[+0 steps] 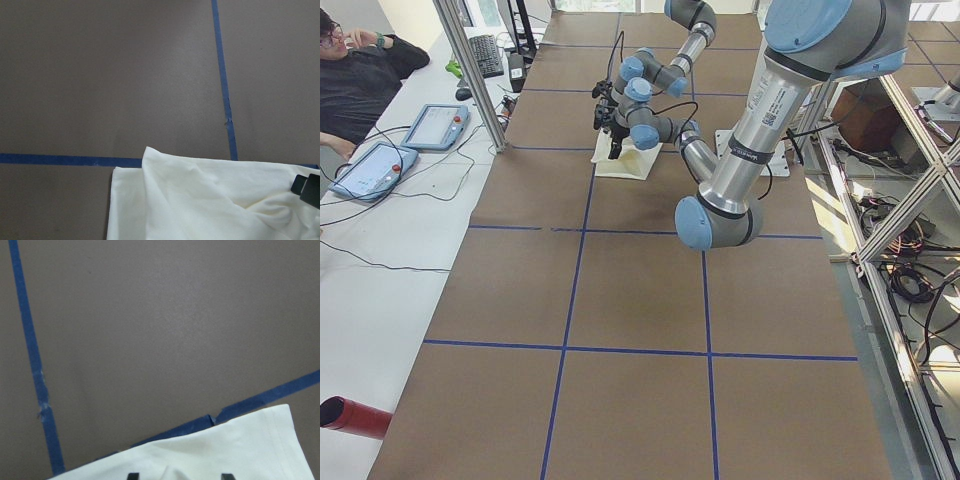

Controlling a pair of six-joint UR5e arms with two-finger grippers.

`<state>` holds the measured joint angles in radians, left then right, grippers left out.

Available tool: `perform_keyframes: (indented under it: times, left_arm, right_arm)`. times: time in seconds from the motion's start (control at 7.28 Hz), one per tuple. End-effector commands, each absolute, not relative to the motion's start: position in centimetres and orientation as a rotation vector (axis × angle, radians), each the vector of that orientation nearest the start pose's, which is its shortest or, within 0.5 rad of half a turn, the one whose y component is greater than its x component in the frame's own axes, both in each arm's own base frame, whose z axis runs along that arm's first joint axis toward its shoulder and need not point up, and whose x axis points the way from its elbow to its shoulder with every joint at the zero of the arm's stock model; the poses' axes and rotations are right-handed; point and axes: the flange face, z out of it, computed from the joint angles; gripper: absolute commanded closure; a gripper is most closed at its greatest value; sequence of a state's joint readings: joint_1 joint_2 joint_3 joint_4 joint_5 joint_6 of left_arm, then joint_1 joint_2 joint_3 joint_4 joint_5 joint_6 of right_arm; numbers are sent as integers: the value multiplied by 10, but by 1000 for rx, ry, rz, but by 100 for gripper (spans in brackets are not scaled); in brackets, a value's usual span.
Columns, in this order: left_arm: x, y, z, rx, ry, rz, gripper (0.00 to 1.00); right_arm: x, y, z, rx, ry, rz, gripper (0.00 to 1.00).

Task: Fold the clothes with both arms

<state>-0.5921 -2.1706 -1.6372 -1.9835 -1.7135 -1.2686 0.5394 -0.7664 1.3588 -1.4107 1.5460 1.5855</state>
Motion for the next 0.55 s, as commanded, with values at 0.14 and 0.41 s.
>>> perform_keyframes:
  times: [0.14,0.41]
  left_arm:
    - [498,-479,227,352,1033,-185,0]
    - [497,-478,227,351,1037,-188,0]
  right_arm:
    - [-585,-523,241,221,-733,568,100]
    - [-572,-539,255,226,-697,597,100]
